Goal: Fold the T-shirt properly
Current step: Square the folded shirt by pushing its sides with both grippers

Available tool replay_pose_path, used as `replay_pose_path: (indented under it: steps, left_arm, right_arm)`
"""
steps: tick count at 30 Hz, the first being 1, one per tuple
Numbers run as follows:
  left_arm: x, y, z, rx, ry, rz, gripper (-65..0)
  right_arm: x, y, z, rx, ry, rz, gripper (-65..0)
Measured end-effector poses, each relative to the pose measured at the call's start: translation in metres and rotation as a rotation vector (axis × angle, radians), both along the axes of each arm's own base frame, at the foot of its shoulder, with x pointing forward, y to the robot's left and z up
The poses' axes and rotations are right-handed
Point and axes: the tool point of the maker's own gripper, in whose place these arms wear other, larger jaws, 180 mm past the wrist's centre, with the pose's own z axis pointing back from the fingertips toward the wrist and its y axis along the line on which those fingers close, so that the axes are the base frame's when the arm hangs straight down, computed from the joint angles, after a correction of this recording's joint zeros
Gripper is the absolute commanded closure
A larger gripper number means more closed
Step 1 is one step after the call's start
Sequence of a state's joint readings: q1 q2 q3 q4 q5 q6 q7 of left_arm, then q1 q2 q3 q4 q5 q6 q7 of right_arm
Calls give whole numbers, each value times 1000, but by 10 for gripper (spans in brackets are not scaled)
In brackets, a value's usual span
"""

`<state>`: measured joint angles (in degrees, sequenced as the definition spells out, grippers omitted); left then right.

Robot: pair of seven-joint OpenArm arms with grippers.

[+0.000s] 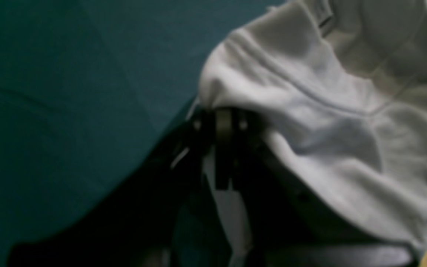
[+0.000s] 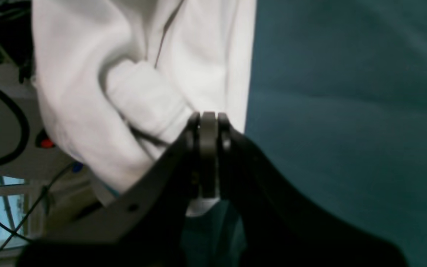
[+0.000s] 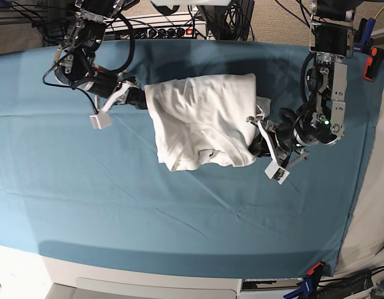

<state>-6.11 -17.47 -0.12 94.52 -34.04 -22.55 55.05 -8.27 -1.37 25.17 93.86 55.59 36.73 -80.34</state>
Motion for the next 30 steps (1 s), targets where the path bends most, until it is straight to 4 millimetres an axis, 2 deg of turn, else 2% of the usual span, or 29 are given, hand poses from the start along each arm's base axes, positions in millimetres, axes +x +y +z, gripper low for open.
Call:
replay_pose_path:
  steps: [7, 10, 11, 12, 15, 19, 20, 21, 22, 23, 25, 27, 30]
  left_arm:
    - [2, 0, 2, -1, -9, 1, 0]
    - [4, 1, 4, -2, -22, 6, -239]
    - [5, 3, 3, 10, -24, 10, -295]
    - [8, 7, 2, 43, -33, 11, -319]
    - [27, 34, 11, 154, -83, 66, -321]
    - [60, 86, 53, 222, -188, 186, -315]
    - [64, 98, 60, 233, -196, 215, -273]
    - [63, 106, 64, 227, -187, 228, -187]
    - [60, 108, 68, 188, -172, 224, -64]
    - [55, 102, 73, 144, -171, 185, 0]
    - [45, 78, 87, 18, -206, 56, 0]
    - [27, 50, 95, -103, -217, -73, 0]
    - [3, 22, 77, -206, -133, -131, 0]
  right_arm:
    - [0, 5, 0, 15, 0, -1, -13]
    - [-1, 5, 1, 4, -15, 17, -27]
    - [-1, 6, 1, -5, -28, 31, -51]
    - [-1, 3, 1, -12, -29, 34, -85]
    - [1, -15, 2, -61, -40, 38, -182]
    - [22, -58, 16, -160, -131, -39, -194]
    - [27, -66, 19, -178, -132, -57, -192]
    - [33, -72, 25, -161, -134, -93, -173]
    - [40, -72, 36, -109, -156, -118, -128]
    - [47, -66, 51, -39, -202, -123, -75]
    - [59, -44, 81, 92, -316, -92, 0]
    - [66, -6, 105, 273, -383, -68, 0]
    - [65, 56, 135, 529, -440, -4, 0]
